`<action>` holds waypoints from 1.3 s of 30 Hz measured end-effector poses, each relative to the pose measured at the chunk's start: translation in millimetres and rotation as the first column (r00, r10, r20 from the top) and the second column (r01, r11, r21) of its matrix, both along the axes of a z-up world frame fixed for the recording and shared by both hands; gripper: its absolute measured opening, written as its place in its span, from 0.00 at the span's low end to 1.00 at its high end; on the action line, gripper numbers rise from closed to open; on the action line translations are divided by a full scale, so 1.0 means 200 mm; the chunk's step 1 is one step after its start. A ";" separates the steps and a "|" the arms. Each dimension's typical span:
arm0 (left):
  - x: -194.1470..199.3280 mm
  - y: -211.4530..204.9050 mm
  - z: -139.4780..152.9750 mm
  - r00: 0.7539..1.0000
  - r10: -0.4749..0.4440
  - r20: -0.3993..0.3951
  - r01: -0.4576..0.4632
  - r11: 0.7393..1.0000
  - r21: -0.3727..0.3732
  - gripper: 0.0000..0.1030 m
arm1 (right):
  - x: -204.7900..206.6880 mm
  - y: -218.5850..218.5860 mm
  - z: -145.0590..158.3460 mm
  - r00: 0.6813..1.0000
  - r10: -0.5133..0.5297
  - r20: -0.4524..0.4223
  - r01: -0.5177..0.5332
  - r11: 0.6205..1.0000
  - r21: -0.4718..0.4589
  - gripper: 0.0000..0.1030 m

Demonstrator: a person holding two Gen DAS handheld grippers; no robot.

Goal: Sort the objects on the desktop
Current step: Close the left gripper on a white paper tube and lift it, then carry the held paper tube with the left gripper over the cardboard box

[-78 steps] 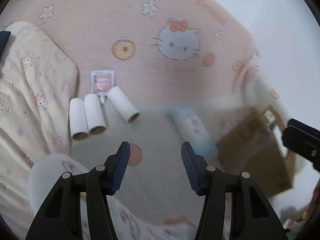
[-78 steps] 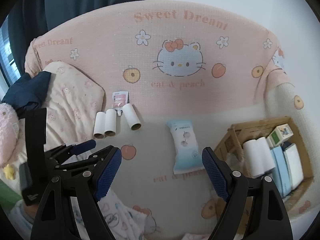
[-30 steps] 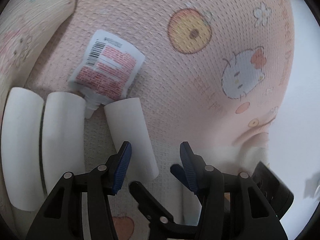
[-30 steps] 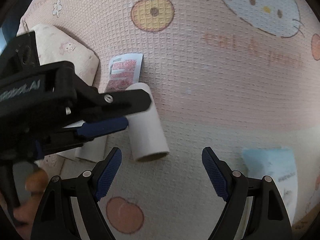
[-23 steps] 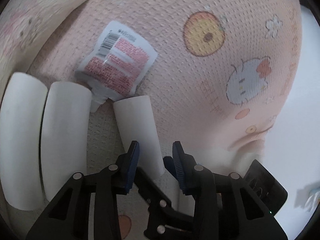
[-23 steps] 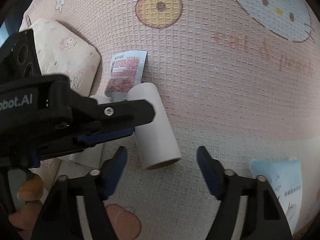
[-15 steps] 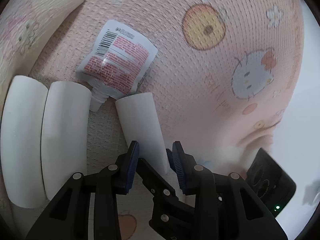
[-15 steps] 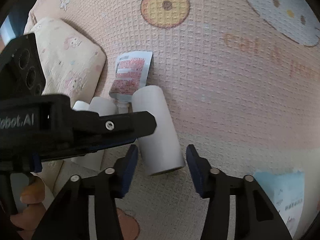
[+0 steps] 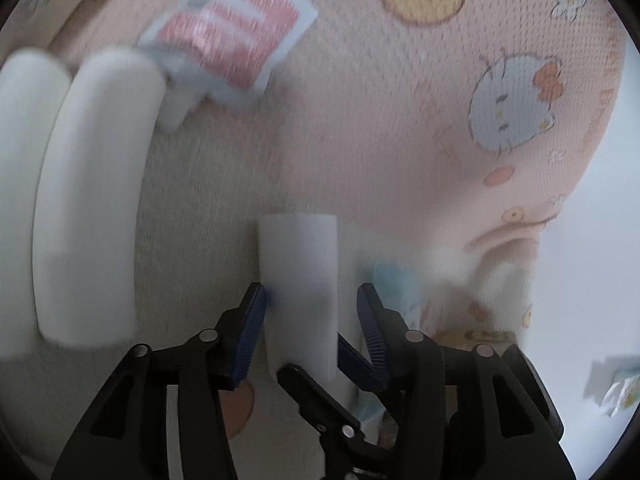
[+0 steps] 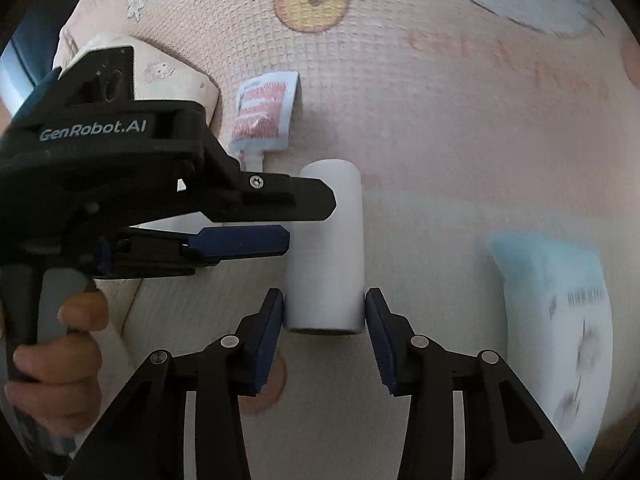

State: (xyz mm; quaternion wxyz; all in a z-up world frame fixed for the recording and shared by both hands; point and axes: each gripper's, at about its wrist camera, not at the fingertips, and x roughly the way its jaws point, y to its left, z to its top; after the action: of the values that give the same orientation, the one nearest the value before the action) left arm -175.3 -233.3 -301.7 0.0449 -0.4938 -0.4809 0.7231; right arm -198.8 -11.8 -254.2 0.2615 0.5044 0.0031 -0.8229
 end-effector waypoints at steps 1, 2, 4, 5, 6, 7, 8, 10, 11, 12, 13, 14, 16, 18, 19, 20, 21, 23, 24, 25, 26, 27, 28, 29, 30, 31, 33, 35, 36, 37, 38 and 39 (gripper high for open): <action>0.00 0.02 0.00 1.000 -0.006 0.009 0.006 1.000 -0.003 0.51 | 0.04 0.03 0.00 1.000 -0.015 0.011 0.015 1.000 -0.007 0.39; 0.01 0.03 -0.01 1.000 -0.012 0.017 0.012 1.000 -0.003 0.51 | 0.07 0.05 0.00 1.000 -0.025 0.017 0.026 1.000 -0.011 0.39; 0.01 0.06 -0.02 0.999 -0.039 0.032 0.038 0.999 0.005 0.51 | 0.15 0.10 0.00 0.998 -0.050 0.033 0.051 0.998 -0.024 0.39; 0.02 0.08 -0.03 0.998 -0.046 0.040 0.046 0.999 0.012 0.51 | 0.17 0.12 0.00 0.997 -0.060 0.038 0.061 0.998 -0.026 0.39; 0.03 0.10 -0.04 0.998 -0.051 0.048 0.050 0.999 0.020 0.51 | 0.21 0.13 0.00 0.996 -0.072 0.043 0.073 0.997 -0.023 0.39; 0.05 0.11 -0.06 0.997 -0.054 0.054 0.053 0.998 0.029 0.51 | 0.24 0.15 0.01 0.996 -0.079 0.044 0.080 0.997 -0.015 0.39; 0.06 0.13 -0.06 0.997 -0.057 0.057 0.055 0.998 0.035 0.51 | 0.27 0.16 0.01 0.995 -0.084 0.044 0.084 0.996 -0.008 0.39; 0.09 0.16 -0.08 0.997 -0.061 0.057 0.058 0.997 0.048 0.49 | 0.33 0.18 0.02 0.995 -0.090 0.046 0.089 0.996 0.012 0.39; 0.11 0.17 -0.09 0.997 -0.057 0.057 0.054 0.997 0.053 0.46 | 0.36 0.19 0.03 0.995 -0.092 0.046 0.091 0.996 0.021 0.39; 0.12 0.19 -0.10 0.997 -0.051 0.057 0.048 0.997 0.060 0.46 | 0.38 0.20 0.03 0.994 -0.096 0.046 0.095 0.995 0.032 0.39; 0.14 0.20 -0.11 0.998 -0.047 0.051 0.043 0.997 0.068 0.46 | 0.41 0.21 0.04 0.994 -0.101 0.051 0.099 0.994 0.039 0.39; 0.16 0.22 -0.11 0.998 -0.043 0.048 0.040 0.997 0.071 0.46 | 0.43 0.23 0.04 0.993 -0.108 0.055 0.105 0.993 0.044 0.39; 0.19 0.25 -0.11 0.998 -0.044 0.041 0.041 0.997 0.070 0.46 | 0.47 0.26 0.05 0.991 -0.119 0.066 0.116 0.992 0.048 0.39; 0.22 0.28 -0.11 0.998 -0.053 0.040 0.050 0.996 0.067 0.46 | 0.52 0.30 0.06 0.989 -0.125 0.076 0.121 0.991 0.052 0.39; 0.24 0.30 -0.11 0.997 -0.063 0.039 0.060 0.996 0.065 0.46 | 0.55 0.31 0.06 0.988 -0.129 0.082 0.125 0.991 0.053 0.39; 0.24 0.32 -0.11 0.997 -0.073 0.039 0.070 0.996 0.063 0.46 | 0.57 0.33 0.07 0.987 -0.135 0.089 0.130 0.990 0.053 0.39; 0.26 0.33 -0.10 0.996 -0.083 0.037 0.081 0.995 0.062 0.46 | 0.60 0.35 0.07 0.985 -0.140 0.096 0.136 0.989 0.052 0.39; 0.29 0.36 -0.08 0.994 -0.107 0.022 0.106 0.993 0.057 0.46 | 0.66 0.39 0.09 0.983 -0.154 0.099 0.150 0.988 0.047 0.39; 0.31 0.38 -0.07 0.992 -0.122 0.016 0.121 0.992 0.046 0.46 | 0.69 0.42 0.10 0.982 -0.162 0.101 0.158 0.987 0.041 0.39; 0.32 0.39 -0.06 0.991 -0.132 0.008 0.132 0.990 0.039 0.46 | 0.72 0.44 0.11 0.981 -0.166 0.104 0.163 0.986 0.036 0.39; 0.34 0.40 -0.04 0.989 -0.145 -0.004 0.145 0.989 0.027 0.46 | 0.75 0.46 0.12 0.980 -0.170 0.103 0.167 0.985 0.032 0.39; 0.35 0.41 -0.02 0.987 -0.159 -0.010 0.159 0.987 0.019 0.46 | 0.78 0.48 0.14 0.980 -0.172 0.100 0.170 0.985 0.030 0.39; 0.37 0.43 -0.01 0.986 -0.168 -0.018 0.169 0.986 0.008 0.46 | 0.81 0.50 0.15 0.980 -0.174 0.099 0.171 0.985 0.030 0.39; 0.39 0.45 0.01 0.984 -0.175 -0.024 0.176 0.984 0.001 0.46 | 0.84 0.51 0.17 0.980 -0.173 0.095 0.171 0.985 0.030 0.39; 0.41 0.47 0.03 0.982 -0.186 -0.031 0.186 0.983 -0.014 0.46 | 0.87 0.52 0.19 0.981 -0.174 0.087 0.172 0.985 0.030 0.39; 0.43 0.47 0.05 0.981 -0.192 -0.035 0.191 0.981 -0.025 0.46 | 0.90 0.54 0.21 0.982 -0.174 0.080 0.172 0.985 0.025 0.39; 0.49 0.50 0.10 0.977 -0.207 -0.049 0.204 0.977 -0.054 0.46 | 0.96 0.57 0.25 0.983 -0.170 0.067 0.169 0.986 0.012 0.39; 0.54 0.52 0.14 0.976 -0.208 -0.067 0.204 0.977 -0.066 0.46 | 1.03 0.55 0.29 0.984 -0.170 0.052 0.170 0.985 0.007 0.39; 0.57 0.52 0.15 0.976 -0.206 -0.072 0.202 0.977 -0.064 0.46 | 1.06 0.57 0.31 0.985 -0.168 0.045 0.168 0.986 0.007 0.39; 0.60 0.52 0.16 0.977 -0.200 -0.075 0.196 0.979 -0.058 0.46 | 1.09 0.55 0.32 0.986 -0.164 0.034 0.164 0.986 0.011 0.39; 0.63 0.53 0.18 0.979 -0.191 -0.077 0.187 0.981 -0.051 0.46 | 1.11 0.55 0.34 0.987 -0.158 0.023 0.158 0.987 0.018 0.39; 0.65 0.53 0.19 0.980 -0.184 -0.079 0.181 0.982 -0.047 0.45 | 1.14 0.55 0.36 0.989 -0.149 0.010 0.149 0.989 0.022 0.39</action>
State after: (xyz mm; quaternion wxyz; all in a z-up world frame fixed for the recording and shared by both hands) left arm -46.0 -126.7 -264.4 0.1212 -0.5063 -0.4168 0.7452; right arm 30.2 97.6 -182.5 0.1939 0.5107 -0.0273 -0.8372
